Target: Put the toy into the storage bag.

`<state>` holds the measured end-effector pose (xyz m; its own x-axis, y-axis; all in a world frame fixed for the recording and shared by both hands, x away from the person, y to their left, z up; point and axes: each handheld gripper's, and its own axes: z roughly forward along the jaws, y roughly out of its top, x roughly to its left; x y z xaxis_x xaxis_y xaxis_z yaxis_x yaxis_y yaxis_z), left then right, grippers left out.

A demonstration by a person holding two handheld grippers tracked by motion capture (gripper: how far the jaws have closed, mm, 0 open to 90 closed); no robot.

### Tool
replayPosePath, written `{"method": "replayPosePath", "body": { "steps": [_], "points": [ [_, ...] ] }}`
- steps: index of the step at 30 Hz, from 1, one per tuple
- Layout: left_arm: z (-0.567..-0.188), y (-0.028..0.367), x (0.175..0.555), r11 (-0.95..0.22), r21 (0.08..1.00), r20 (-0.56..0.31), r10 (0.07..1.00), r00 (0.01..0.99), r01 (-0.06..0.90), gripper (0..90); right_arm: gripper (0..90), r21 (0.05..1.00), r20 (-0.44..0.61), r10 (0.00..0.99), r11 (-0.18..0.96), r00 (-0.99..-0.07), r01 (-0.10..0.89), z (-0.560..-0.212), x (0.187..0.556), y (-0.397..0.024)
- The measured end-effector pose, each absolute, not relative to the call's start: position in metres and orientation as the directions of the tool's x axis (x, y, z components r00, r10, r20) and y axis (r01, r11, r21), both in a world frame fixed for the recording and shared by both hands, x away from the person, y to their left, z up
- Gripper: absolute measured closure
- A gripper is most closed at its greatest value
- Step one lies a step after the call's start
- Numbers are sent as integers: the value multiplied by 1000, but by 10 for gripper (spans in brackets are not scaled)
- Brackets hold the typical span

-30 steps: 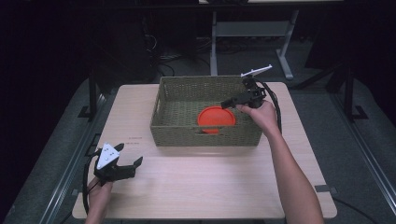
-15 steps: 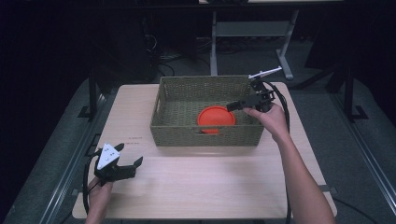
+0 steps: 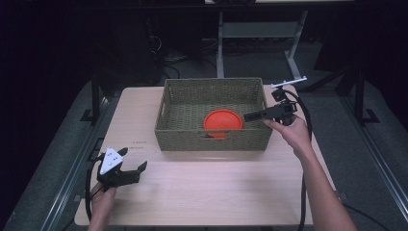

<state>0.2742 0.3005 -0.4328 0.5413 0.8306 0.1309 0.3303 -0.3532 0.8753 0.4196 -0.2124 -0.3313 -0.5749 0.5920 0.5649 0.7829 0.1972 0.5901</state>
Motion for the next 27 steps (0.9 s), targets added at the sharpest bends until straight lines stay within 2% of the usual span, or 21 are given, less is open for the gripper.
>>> {"method": "replayPosePath", "body": {
  "steps": [3, 16, 23, 27],
  "points": [
    [-433, 300, 274, -353, 875, 130, 831, 541, 332, 130, 210, 596, 570, 582, 194, -580, 779, -333, 411, -221],
    [-432, 303, 273, -334, 880, 113, 837, 535, 338, 130, 208, 647, 555, 549, 187, -625, 739, -344, 359, -252],
    [-432, 302, 272, -335, 883, 118, 836, 535, 328, 130, 198, 663, 540, 568, 167, -621, 730, -367, 320, -273],
    [-432, 301, 272, -336, 882, 115, 835, 538, 332, 130, 181, 709, 519, 575, 124, -633, 694, -383, 292, -286]
  ]
}}
